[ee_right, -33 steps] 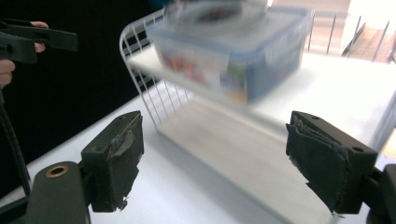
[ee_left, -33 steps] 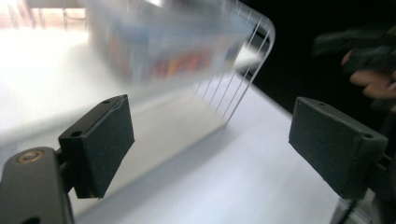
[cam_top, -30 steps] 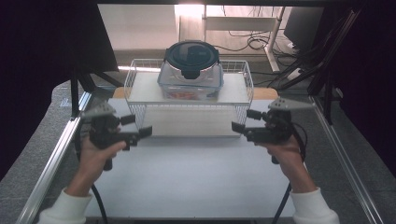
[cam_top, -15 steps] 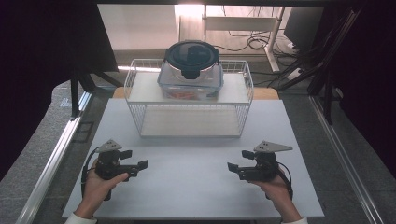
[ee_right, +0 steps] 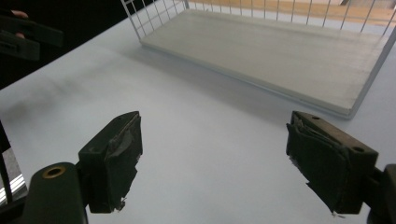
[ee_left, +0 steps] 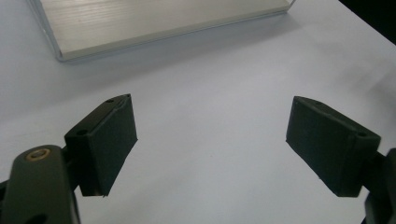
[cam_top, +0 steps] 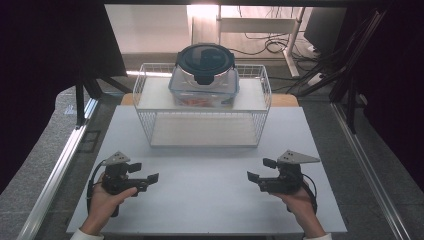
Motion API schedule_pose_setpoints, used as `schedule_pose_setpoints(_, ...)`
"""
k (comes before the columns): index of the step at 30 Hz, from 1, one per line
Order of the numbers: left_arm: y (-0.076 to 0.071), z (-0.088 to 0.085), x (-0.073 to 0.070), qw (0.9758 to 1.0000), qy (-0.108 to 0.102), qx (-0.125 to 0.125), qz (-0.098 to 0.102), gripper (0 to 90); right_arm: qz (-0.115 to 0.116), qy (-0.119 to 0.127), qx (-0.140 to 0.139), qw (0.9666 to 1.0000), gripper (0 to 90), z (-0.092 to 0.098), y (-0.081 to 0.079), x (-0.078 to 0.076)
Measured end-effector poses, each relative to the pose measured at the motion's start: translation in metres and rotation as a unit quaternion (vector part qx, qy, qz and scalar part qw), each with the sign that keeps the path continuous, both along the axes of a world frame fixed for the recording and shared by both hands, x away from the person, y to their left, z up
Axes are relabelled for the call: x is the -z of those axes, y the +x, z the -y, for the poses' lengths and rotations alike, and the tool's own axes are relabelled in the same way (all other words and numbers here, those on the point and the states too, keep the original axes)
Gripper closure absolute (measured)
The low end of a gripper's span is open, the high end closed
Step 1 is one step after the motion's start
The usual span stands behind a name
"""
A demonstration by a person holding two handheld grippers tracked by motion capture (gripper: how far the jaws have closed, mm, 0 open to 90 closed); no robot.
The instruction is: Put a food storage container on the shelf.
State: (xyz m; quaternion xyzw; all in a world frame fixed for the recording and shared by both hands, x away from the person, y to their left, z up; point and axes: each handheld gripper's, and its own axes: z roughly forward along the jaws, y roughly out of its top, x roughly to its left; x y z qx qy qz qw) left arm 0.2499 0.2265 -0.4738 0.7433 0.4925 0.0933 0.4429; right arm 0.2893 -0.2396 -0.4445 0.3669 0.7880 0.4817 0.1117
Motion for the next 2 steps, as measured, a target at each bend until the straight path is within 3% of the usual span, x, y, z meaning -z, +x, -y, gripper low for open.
schedule_pose_setpoints(2, 0.0009, 0.0006, 0.0009, 1.0000, 0.007, -0.002, 0.003, 15.4, 0.002, 0.003, 0.000, 1.0000, 17.6, 0.0017, -0.0014, -0.0022)
